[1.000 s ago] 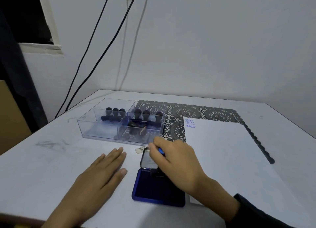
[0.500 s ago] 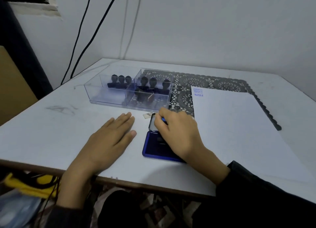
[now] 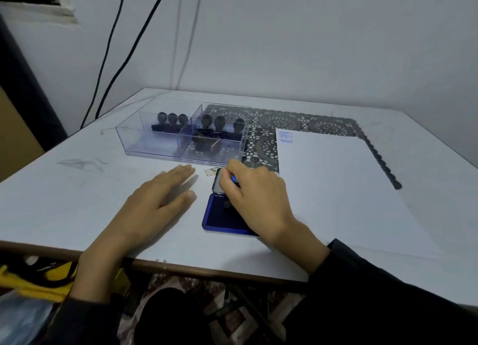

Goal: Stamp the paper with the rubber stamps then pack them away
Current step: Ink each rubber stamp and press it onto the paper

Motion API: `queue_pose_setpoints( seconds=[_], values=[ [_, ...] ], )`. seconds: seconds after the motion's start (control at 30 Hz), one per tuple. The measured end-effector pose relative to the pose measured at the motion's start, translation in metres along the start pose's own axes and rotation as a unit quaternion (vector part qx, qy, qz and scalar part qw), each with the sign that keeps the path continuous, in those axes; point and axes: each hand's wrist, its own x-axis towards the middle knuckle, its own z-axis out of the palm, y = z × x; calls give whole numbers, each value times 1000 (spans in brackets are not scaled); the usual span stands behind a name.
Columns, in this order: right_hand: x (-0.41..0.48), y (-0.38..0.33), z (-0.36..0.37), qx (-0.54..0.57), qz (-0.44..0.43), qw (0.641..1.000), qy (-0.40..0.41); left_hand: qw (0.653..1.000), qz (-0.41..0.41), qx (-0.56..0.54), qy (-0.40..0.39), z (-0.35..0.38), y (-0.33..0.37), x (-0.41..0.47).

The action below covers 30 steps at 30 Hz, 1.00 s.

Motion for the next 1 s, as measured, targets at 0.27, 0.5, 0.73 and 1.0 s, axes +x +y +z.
queue_pose_setpoints(
  seconds=[0.27, 0.5, 0.73, 1.0],
  values=[
    [57, 74, -64, 67, 77, 984, 145, 989, 144, -22, 12, -4, 69, 32],
    [108, 149, -43, 23, 102, 992, 73, 946, 216, 139, -196, 37, 116, 103],
    [123, 174, -16, -3, 63, 998, 19, 917, 178, 213, -285, 69, 108, 143],
    [135, 183, -4, -33, 42, 999, 2, 909, 185, 255, -273, 71, 106, 138]
  ],
)
